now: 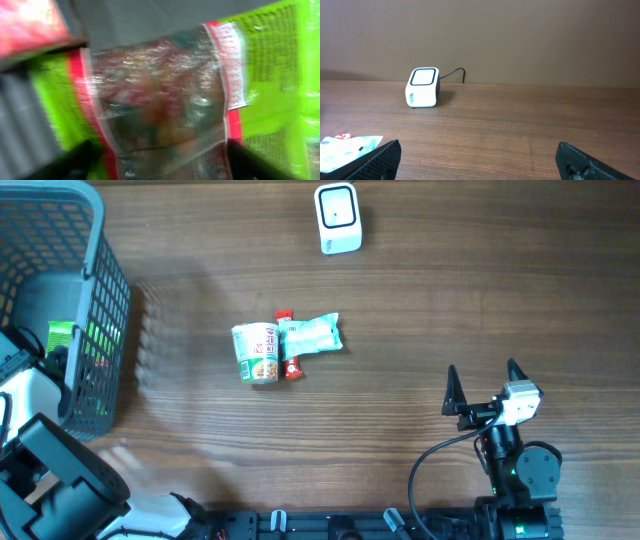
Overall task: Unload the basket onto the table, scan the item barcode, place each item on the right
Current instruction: 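Reach the left gripper into the basket and grasp the green snack bag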
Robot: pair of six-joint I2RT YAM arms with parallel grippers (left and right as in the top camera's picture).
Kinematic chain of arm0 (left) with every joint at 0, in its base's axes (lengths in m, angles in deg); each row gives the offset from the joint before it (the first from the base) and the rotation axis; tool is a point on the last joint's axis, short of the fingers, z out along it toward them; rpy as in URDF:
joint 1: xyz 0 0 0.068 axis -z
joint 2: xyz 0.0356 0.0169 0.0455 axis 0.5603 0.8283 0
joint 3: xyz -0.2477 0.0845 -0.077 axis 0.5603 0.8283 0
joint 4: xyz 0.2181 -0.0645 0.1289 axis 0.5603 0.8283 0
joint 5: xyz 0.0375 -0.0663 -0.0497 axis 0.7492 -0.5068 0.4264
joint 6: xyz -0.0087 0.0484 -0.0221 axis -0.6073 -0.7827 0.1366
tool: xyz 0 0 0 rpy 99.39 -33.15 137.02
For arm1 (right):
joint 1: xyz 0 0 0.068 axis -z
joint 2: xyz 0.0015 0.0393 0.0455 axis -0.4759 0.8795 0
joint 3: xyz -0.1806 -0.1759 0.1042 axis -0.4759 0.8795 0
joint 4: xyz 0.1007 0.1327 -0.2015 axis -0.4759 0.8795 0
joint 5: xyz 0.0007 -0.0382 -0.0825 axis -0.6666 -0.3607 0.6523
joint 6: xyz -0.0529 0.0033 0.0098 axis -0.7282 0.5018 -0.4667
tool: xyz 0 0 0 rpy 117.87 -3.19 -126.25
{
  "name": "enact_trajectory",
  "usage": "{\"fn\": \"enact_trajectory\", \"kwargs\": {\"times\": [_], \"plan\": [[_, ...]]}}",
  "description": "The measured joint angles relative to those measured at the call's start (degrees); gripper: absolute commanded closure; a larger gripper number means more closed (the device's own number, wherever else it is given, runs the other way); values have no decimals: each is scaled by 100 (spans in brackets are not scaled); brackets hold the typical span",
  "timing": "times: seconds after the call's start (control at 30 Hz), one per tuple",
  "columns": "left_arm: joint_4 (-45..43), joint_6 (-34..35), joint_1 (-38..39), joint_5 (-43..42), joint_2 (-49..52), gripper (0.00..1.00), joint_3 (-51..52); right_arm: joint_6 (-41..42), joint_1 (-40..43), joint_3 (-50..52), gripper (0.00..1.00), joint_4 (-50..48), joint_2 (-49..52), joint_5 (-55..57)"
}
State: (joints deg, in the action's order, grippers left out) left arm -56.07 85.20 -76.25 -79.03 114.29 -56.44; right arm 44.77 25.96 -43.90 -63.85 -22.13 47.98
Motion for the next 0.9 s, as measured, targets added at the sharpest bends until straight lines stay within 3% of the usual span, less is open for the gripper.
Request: {"fn": "enact_trajectory", "kwargs": {"times": [0.03,0.07,0.2,0.23,0.3,0.4,0.5,0.63,0.7,0.9], "plan": [[-35,11,-11,13,0,27,22,2,0,0,0,0,0,0],[-61,15,-20,17,2,19,35,2,0,0,0,0,0,0],[-127,59,-17,-61,-4,35,44,2,0,0,0,0,0,0],[-129,57,-22,-44,-4,33,50,2,0,0,0,0,0,0],[-175,70,-22,-26,-2,8,72,2,0,0,0,0,0,0],[-223,90,-17,-223,13,0,17,2,0,0,0,0,0,0],[568,94,-20,-505,168,0,-442,2,0,0,0,0,0,0],[1735,90,-22,-756,363,0,-1919,2,0,0,0,0,0,0],[1851,68,-22,-802,354,0,-2437,2,0,0,0,0,0,0],[2092,66,-22,-820,750,0,-2514,2,0,0,0,0,0,0]]}}
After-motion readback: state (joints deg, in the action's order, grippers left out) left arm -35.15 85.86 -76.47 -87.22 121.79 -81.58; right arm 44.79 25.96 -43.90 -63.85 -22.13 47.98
